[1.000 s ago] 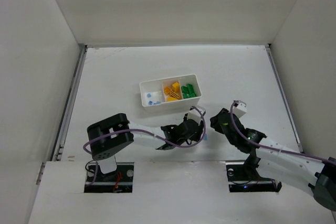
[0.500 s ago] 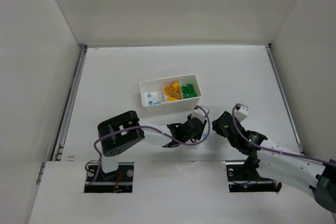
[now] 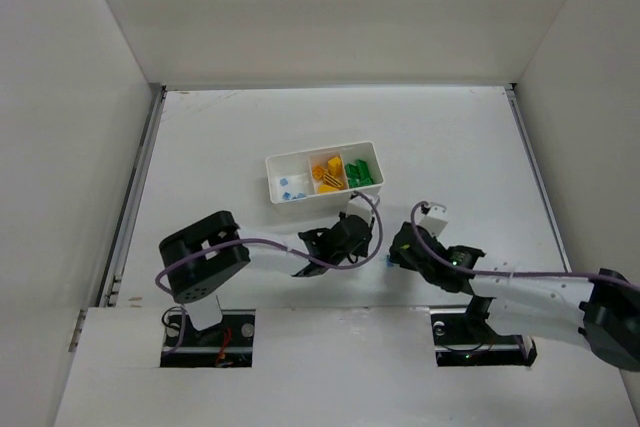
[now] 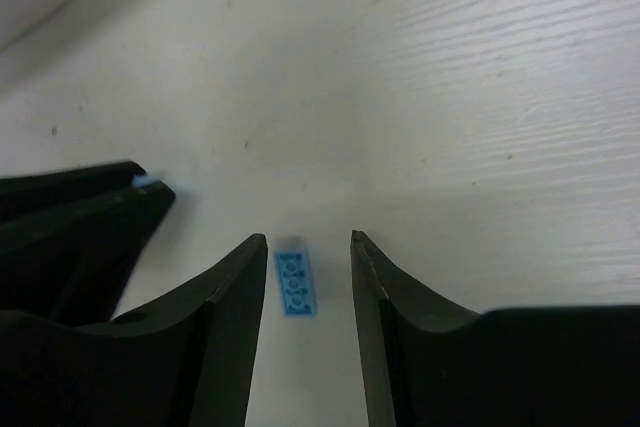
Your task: Sort the legos into containers by color
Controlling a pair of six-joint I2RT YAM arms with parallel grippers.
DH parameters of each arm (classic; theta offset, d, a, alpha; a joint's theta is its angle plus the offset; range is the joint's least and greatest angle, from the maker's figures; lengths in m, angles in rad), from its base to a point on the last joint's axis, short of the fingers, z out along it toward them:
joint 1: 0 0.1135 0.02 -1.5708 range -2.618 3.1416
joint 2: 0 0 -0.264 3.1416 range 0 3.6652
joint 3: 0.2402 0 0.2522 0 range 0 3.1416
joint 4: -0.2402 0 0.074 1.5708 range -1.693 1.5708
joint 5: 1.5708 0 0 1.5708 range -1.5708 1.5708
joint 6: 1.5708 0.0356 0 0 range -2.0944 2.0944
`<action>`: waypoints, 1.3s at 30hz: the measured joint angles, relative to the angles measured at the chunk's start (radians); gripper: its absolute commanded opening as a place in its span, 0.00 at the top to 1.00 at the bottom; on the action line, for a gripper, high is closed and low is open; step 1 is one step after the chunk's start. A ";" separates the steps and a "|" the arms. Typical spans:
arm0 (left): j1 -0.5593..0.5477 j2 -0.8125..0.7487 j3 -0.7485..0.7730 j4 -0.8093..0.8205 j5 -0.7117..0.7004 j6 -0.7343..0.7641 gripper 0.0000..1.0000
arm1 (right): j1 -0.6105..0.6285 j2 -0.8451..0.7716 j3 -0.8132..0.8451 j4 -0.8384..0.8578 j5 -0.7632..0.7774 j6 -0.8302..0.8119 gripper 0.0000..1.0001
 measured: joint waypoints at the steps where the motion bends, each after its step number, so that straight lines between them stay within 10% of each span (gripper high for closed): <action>1: 0.007 -0.029 -0.013 -0.003 -0.002 -0.001 0.84 | 0.019 0.027 0.011 -0.002 -0.004 -0.001 0.55; 16: 0.257 -0.505 -0.146 -0.068 -0.010 -0.035 0.82 | 0.112 0.225 0.109 -0.067 -0.011 -0.015 0.58; 26: 0.486 -0.552 -0.175 -0.103 -0.022 -0.067 0.81 | 0.116 0.284 0.153 -0.085 -0.010 -0.032 0.65; 39: 0.549 -0.505 -0.190 -0.117 -0.045 -0.070 0.37 | 0.140 0.334 0.195 -0.097 0.008 -0.047 0.83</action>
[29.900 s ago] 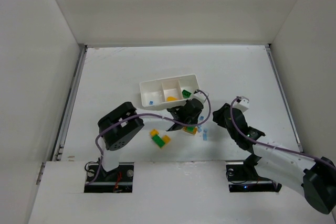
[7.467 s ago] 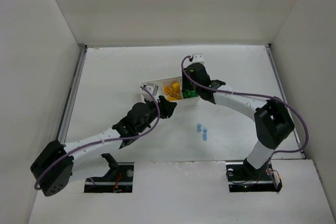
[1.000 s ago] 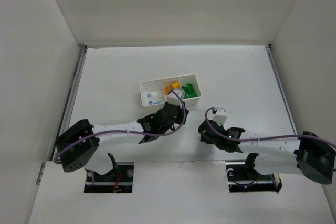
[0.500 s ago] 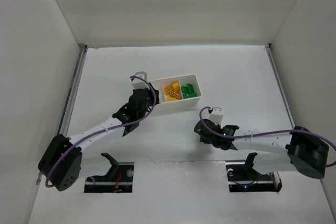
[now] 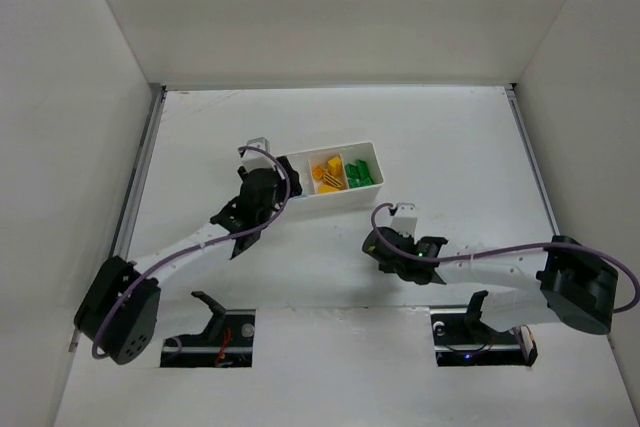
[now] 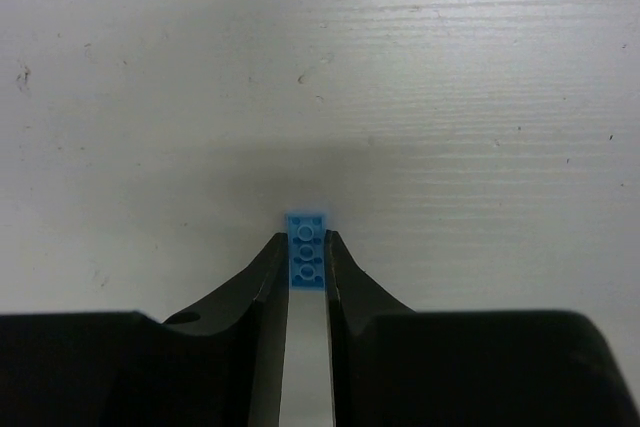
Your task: Sort the legos into containers by color
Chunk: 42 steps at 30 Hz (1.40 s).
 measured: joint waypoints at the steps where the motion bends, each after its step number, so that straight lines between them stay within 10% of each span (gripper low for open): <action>1: 0.000 -0.033 -0.011 -0.002 -0.003 0.000 0.31 | 0.003 -0.001 0.007 -0.008 0.002 -0.004 0.83; 3: 0.000 -0.104 -0.032 -0.001 -0.012 0.003 0.00 | 0.006 -0.004 0.028 -0.019 0.005 -0.018 0.83; 20: 0.111 -0.579 -0.233 -0.197 -0.197 -0.132 0.00 | -0.058 0.353 0.694 0.253 -0.105 -0.369 0.81; 26: 0.178 -0.595 -0.285 -0.304 -0.191 -0.206 0.00 | -0.099 0.543 0.840 0.287 -0.130 -0.397 0.51; 34: 0.229 -0.599 -0.299 -0.354 -0.152 -0.254 0.00 | -0.105 0.476 0.778 0.317 -0.129 -0.418 0.40; 42: 0.227 -0.521 -0.298 -0.379 -0.140 -0.265 0.00 | -0.092 0.031 0.381 0.436 -0.009 -0.425 0.29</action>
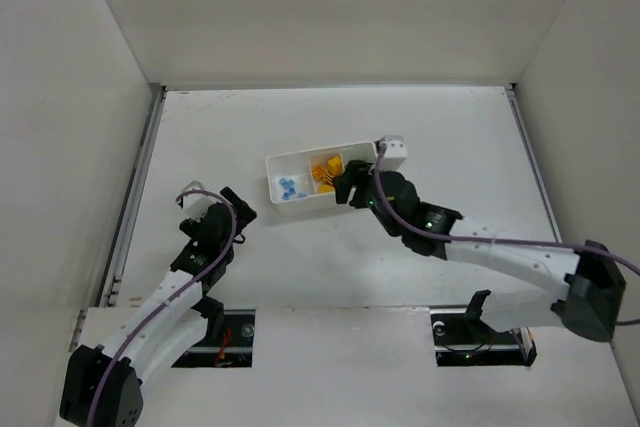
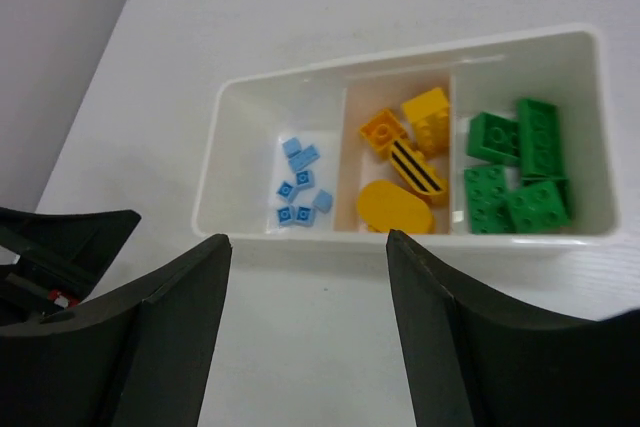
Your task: Sort the legos into containers by color
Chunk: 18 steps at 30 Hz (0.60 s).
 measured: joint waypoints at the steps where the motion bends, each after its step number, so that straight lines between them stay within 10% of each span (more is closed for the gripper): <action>1: 0.000 0.011 0.002 -0.006 0.000 -0.003 0.00 | 0.000 -0.060 -0.050 0.005 0.024 0.000 0.29; 18: -0.010 -0.020 -0.023 -0.055 0.023 -0.017 0.00 | -0.241 -0.708 -0.682 -0.114 0.234 0.243 0.29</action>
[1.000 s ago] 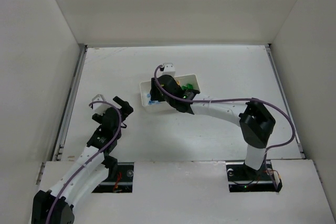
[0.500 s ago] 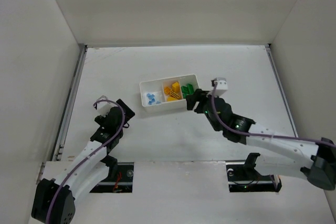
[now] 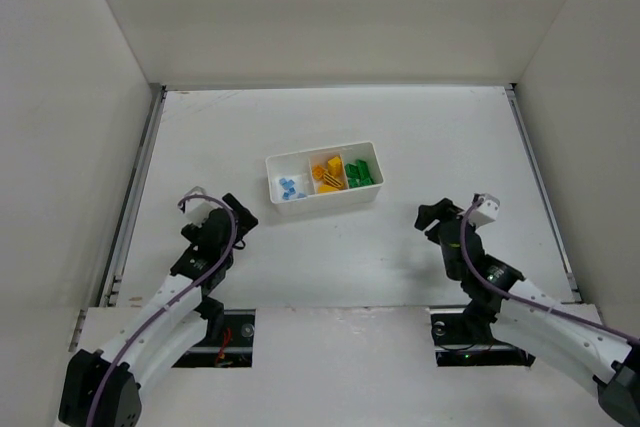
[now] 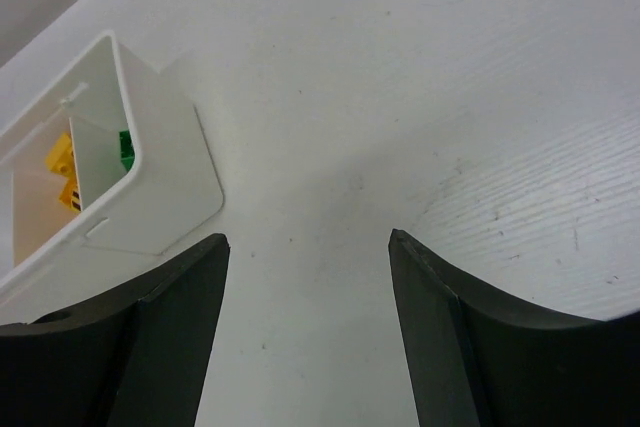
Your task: Sort the legos into containers by color
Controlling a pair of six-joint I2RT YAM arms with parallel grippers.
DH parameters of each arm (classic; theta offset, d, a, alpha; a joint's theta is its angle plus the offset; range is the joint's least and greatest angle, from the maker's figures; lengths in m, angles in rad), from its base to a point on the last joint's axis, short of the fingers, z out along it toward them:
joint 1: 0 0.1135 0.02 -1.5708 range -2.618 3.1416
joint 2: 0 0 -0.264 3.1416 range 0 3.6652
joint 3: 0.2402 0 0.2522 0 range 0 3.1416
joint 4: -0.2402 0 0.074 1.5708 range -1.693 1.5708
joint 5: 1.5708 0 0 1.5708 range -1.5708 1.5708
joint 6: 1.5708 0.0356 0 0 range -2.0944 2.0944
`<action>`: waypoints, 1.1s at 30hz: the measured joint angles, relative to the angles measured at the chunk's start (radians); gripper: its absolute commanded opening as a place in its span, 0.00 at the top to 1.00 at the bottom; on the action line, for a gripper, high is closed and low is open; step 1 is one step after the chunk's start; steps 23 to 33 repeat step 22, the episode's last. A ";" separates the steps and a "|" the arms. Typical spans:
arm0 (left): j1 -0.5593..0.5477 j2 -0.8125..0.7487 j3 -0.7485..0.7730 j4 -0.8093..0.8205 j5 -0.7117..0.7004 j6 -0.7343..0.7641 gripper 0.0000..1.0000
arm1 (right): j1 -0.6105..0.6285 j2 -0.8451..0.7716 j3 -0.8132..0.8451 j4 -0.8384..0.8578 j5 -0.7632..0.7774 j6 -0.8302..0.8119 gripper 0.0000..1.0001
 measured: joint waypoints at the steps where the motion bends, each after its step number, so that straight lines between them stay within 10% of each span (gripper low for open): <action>1: -0.004 0.000 -0.006 0.002 0.004 0.001 0.00 | -0.002 -0.018 -0.008 -0.004 0.001 0.007 0.29; 33: -0.036 -0.014 -0.048 0.072 0.005 0.043 0.00 | -0.016 0.234 -0.008 0.041 -0.015 0.067 0.22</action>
